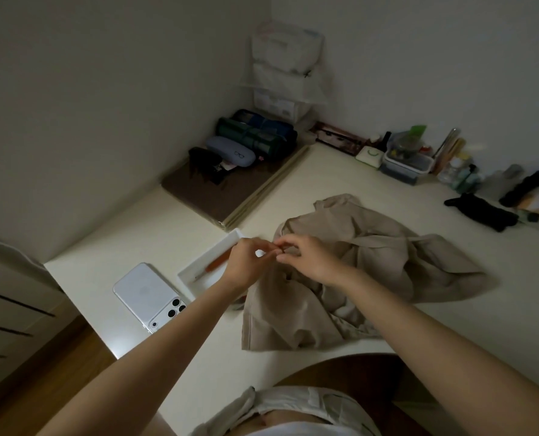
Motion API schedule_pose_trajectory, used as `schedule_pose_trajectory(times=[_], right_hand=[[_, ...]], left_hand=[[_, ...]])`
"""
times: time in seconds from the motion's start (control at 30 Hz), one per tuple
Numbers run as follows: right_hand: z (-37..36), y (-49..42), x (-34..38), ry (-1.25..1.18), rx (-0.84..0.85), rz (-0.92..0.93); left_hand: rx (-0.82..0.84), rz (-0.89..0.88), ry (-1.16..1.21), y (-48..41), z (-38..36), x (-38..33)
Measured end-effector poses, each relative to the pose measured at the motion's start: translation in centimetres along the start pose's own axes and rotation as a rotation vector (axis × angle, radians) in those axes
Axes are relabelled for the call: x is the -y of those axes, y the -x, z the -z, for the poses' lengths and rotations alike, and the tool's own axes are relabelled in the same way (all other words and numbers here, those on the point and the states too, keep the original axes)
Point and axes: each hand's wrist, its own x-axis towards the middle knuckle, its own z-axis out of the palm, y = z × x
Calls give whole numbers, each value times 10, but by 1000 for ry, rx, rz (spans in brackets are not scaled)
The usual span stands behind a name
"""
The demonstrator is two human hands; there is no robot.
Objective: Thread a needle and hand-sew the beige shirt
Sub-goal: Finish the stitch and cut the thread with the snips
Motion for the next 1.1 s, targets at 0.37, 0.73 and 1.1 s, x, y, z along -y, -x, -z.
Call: schedule_pose_trajectory(times=[0.37,0.73,1.1], right_hand=[[20,-2,-14,-69,-206,-95],[27,-2,-35,271,-21,-122],[19,3,-24,-63,-119,-110]], left_hand=[[43,28,14,0,2,3],[10,-13,-1,3,-1,-1],[15,-23,-45,3,1,3]])
